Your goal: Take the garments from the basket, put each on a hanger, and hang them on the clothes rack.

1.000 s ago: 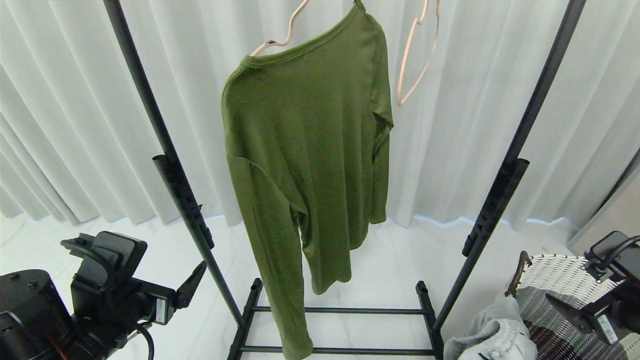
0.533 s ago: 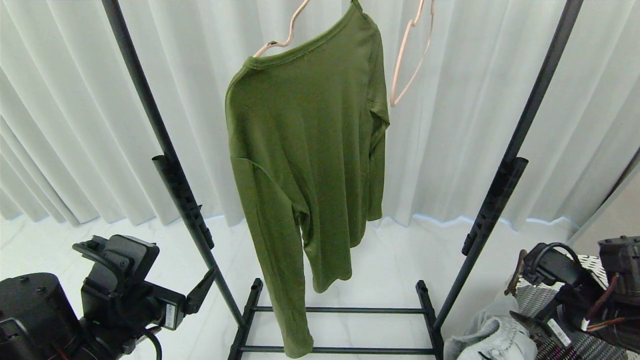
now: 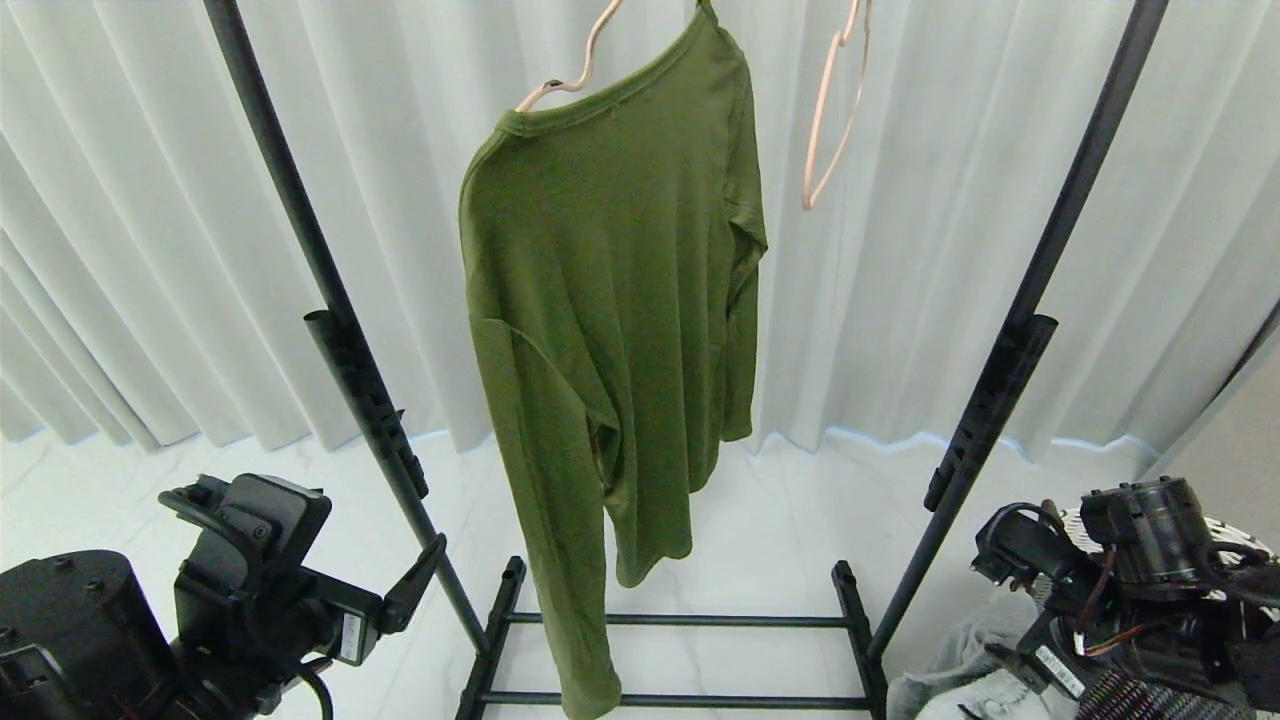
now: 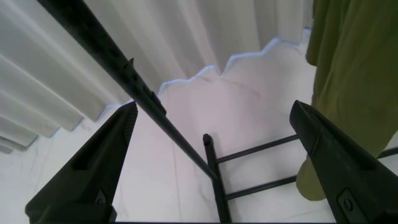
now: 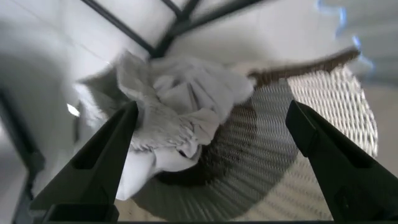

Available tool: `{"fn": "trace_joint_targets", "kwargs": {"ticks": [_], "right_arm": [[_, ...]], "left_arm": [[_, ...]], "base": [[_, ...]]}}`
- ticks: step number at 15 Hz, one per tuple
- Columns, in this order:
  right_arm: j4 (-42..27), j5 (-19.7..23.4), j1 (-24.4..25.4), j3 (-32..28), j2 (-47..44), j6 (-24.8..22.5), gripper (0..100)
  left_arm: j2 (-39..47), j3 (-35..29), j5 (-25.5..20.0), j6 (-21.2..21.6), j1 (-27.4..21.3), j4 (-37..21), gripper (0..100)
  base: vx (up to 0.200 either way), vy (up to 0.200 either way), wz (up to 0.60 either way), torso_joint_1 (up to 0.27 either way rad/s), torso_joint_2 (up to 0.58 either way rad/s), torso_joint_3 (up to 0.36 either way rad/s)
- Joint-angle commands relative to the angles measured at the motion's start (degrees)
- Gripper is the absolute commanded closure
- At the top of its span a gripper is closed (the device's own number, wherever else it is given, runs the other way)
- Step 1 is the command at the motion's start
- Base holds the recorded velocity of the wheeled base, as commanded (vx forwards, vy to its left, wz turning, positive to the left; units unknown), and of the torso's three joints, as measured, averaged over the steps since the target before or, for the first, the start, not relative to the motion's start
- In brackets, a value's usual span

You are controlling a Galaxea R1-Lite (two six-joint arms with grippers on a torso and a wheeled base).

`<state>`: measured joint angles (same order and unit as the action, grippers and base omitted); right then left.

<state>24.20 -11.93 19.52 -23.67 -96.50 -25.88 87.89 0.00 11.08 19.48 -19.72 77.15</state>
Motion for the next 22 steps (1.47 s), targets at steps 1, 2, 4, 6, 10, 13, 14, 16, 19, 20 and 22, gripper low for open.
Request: {"fn": "trace_joint_targets", "kwargs": {"ticks": [1,2,4,6,10,13,14,16,19,20,22], "right_arm": [[0.1,-0.8,0.3,-0.1,-2.2,1.2,0],[0.0,-2.6,0.7,0.2,-2.3,1.8,0],[-0.1,-5.1,1.0,1.1,-2.1,3.1,0],[-0.2,-6.3,1.4,2.4,-1.8,3.7,0],[-0.6,-6.9,3.3,2.9,-1.3,4.3,0],[-2.3,-11.6,3.2,3.8,-1.7,6.5,0],[-2.4,-12.0,3.3,4.2,-1.8,8.7,0],[-2.5,-12.1,3.6,4.7,-1.8,11.4,0],[-2.6,-12.4,4.3,6.8,-0.8,12.1,0],[-2.5,-12.4,5.0,7.9,-0.4,12.2,0],[-2.4,-12.4,5.7,8.3,0.0,12.3,0]], "left_arm": [[0.2,0.0,1.6,-0.2,-1.8,0.0,0],[0.3,0.0,2.4,-0.3,-2.8,0.0,0],[0.8,0.0,2.5,-0.3,-3.8,0.0,0],[1.4,0.0,2.5,-0.3,-4.0,0.0,0],[1.5,0.0,2.5,-0.3,-4.0,0.0,0],[1.5,0.0,2.5,-0.4,-4.0,0.0,0],[1.5,0.0,2.5,-0.4,-4.0,0.0,0],[1.6,0.0,2.5,-0.4,-4.0,0.0,0],[1.6,0.0,2.5,-0.3,-4.0,0.0,0],[1.6,0.0,2.5,-0.3,-4.3,0.0,0],[1.6,0.0,2.5,-0.3,-4.8,0.0,0]], "base": [[0.0,0.0,0.0,0.0,0.0,0.0],[0.0,0.0,0.0,0.0,0.0,0.0],[0.0,0.0,0.0,0.0,0.0,0.0],[0.0,0.0,0.0,0.0,0.0,0.0],[0.0,0.0,0.0,0.0,0.0,0.0],[0.0,0.0,0.0,0.0,0.0,0.0],[0.0,0.0,0.0,0.0,0.0,0.0],[0.0,0.0,0.0,0.0,0.0,0.0],[0.0,0.0,0.0,0.0,0.0,0.0],[0.0,0.0,0.0,0.0,0.0,0.0],[0.0,0.0,0.0,0.0,0.0,0.0]]}}
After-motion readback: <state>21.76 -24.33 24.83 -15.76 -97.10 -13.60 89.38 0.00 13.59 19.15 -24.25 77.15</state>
